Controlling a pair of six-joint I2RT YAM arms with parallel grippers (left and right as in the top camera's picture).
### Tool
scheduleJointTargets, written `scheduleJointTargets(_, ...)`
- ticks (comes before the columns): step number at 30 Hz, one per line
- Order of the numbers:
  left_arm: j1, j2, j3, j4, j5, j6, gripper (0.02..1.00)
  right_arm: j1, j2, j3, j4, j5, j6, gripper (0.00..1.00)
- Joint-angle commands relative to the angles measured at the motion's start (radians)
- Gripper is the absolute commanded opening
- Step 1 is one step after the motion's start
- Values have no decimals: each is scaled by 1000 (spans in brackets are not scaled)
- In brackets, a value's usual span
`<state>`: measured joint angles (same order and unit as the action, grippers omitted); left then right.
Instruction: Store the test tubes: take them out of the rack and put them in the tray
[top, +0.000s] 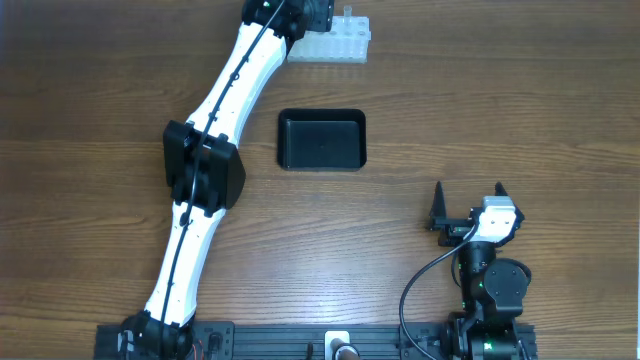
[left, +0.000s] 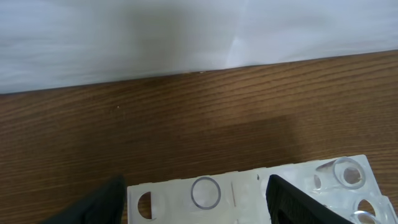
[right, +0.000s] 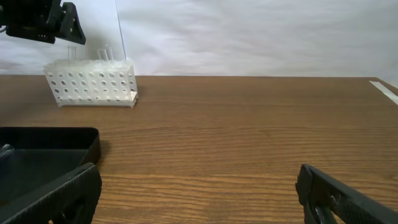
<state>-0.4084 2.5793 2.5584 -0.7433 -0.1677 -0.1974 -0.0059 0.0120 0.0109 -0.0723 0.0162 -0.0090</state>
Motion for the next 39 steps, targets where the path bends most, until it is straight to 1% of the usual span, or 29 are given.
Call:
scheduleJointTargets(1, -2, 26, 12, 8, 10, 19, 720, 2, -7, -5, -3, -8, -7, 991)
scheduleJointTargets(22, -16, 52, 12, 23, 10, 18, 698, 2, -7, -5, -4, -8, -7, 991)
scheduleJointTargets(24, -16, 52, 12, 23, 10, 18, 684, 2, -7, -5, -3, -8, -7, 993)
scheduleJointTargets(26, -16, 52, 12, 24, 10, 18, 652, 2, -7, -5, -3, -8, -7, 993)
scheduleJointTargets(31, -15, 52, 12, 37, 10, 18, 533, 2, -7, -5, -3, -8, -7, 993)
scheduleJointTargets(39, -11, 52, 12, 45, 9, 18, 472, 2, -7, -5, -3, -8, -7, 993)
